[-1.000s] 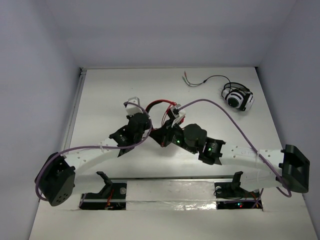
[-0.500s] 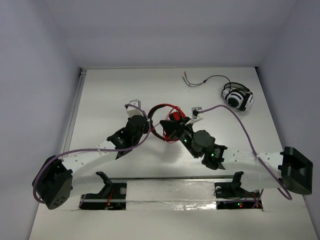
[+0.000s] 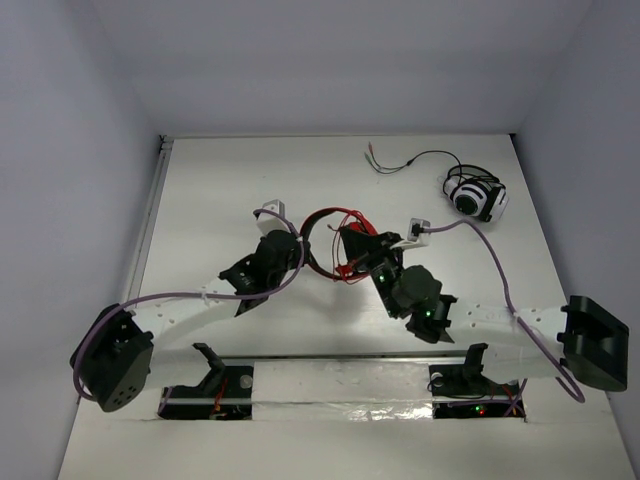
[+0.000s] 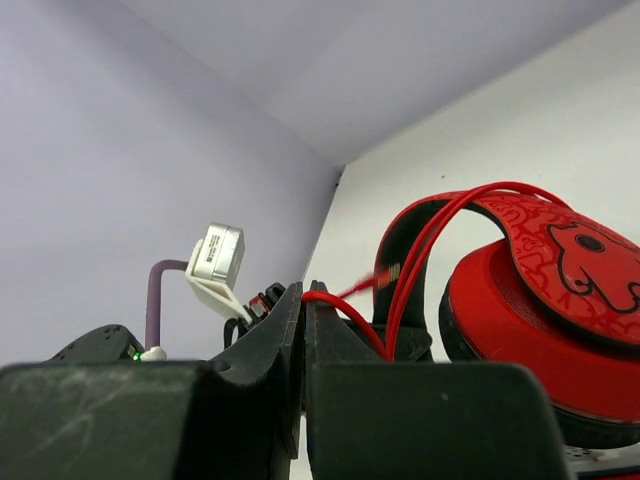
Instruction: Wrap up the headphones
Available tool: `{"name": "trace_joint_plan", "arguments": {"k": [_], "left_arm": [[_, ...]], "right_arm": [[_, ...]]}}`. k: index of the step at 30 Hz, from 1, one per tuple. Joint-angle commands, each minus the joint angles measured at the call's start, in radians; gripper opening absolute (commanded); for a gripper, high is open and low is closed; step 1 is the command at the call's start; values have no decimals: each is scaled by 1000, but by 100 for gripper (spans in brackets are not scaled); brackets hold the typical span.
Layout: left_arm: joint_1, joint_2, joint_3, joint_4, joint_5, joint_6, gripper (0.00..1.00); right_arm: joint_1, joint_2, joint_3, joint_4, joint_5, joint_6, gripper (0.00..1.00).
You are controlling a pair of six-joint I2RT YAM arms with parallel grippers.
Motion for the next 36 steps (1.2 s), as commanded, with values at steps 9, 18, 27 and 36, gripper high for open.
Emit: {"name": "trace_joint_plan", "arguments": {"k": [9,18,27,36], "left_arm": [[-2,21,122,-38,-82,13,0],[-2,41,150,-71,-89,54,0],[-2,90,225,-135,-74,99,0],[18,95,243,-146,-25,113,0]], "right_arm": [[5,125,107,-23,122,-21,0],[5,298,294,-273,121,39,6],[5,337,454,-564,133,109,39],[-6,277,459,-655,131,131,50]]}}
